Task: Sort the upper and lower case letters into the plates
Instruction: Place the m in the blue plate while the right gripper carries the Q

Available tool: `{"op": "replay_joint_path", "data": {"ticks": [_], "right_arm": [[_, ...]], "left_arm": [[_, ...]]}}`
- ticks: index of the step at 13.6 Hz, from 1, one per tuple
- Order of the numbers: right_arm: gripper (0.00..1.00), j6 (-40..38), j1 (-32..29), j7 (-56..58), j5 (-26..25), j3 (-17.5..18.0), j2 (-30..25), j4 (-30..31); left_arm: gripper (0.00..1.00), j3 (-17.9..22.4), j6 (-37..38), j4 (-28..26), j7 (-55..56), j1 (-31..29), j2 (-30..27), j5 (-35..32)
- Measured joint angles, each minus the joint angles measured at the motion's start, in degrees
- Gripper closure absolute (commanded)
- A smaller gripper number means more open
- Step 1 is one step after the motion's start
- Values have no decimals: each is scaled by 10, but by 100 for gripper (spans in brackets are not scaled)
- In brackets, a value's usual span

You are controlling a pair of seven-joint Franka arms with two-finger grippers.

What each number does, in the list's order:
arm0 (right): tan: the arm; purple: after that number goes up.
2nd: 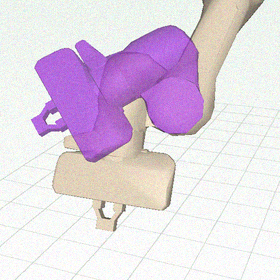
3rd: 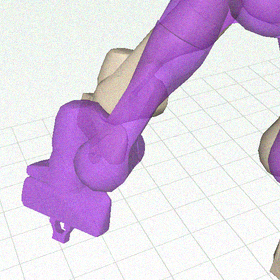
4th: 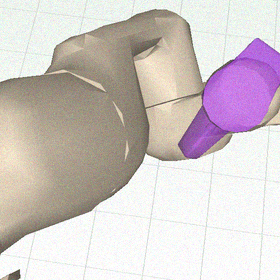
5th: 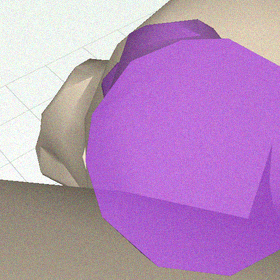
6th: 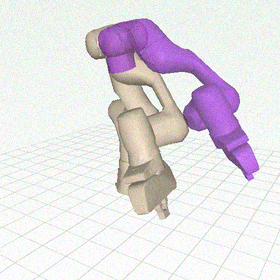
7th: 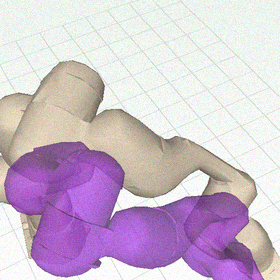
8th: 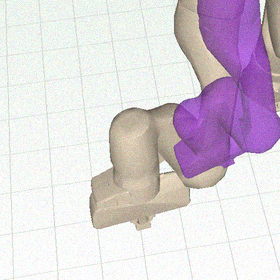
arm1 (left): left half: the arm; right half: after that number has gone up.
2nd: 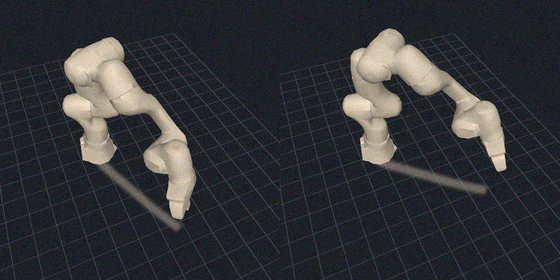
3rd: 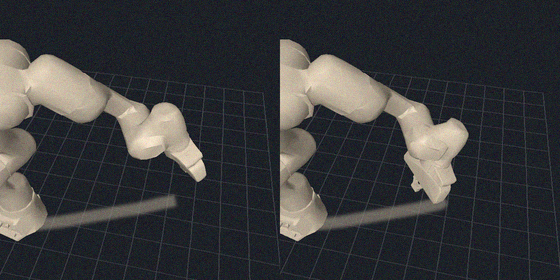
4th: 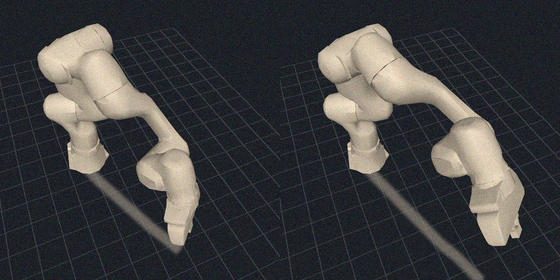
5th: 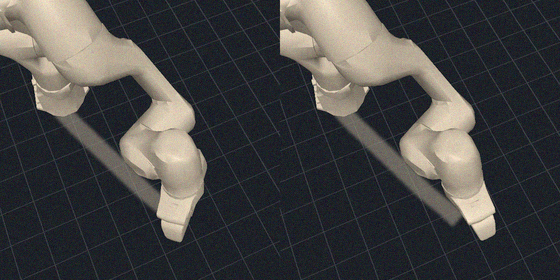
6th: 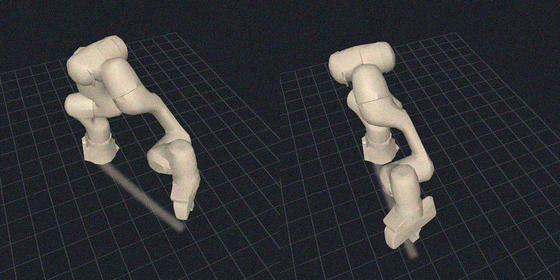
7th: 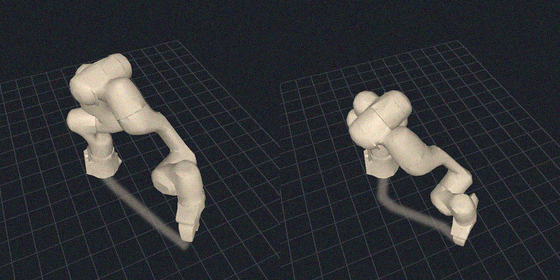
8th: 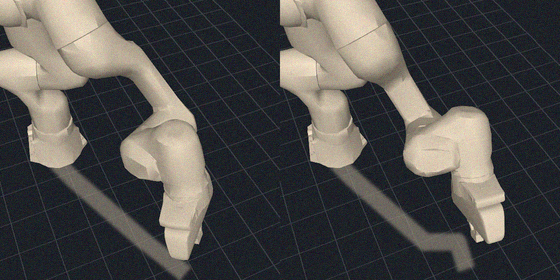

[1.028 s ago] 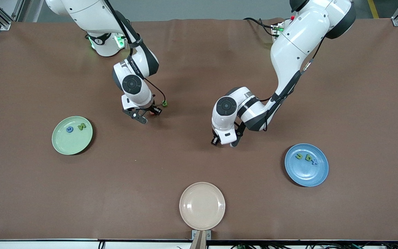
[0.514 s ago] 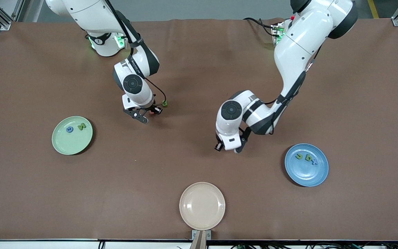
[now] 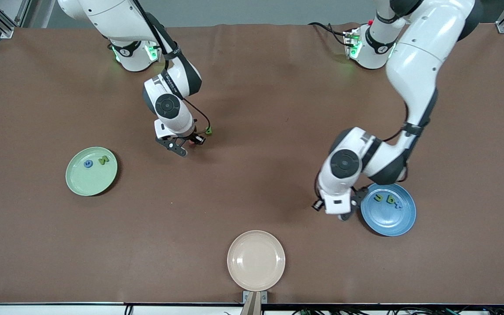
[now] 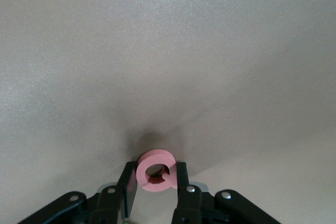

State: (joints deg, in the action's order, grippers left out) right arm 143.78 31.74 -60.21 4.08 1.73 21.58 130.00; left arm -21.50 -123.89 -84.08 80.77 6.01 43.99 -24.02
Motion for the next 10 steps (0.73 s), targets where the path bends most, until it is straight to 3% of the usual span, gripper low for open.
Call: {"op": "replay_joint_path", "data": {"ticks": [7,10], "right_arm": [[82,-79,2,4,-1,-1,-7,-35],[82,-131,-9,60,-1,-13,-34,-50]], "left_arm": [[99,0,47,-2,-161,-87,-1,0],[96,0,50,-3,-211,-128,-1,0]]}}
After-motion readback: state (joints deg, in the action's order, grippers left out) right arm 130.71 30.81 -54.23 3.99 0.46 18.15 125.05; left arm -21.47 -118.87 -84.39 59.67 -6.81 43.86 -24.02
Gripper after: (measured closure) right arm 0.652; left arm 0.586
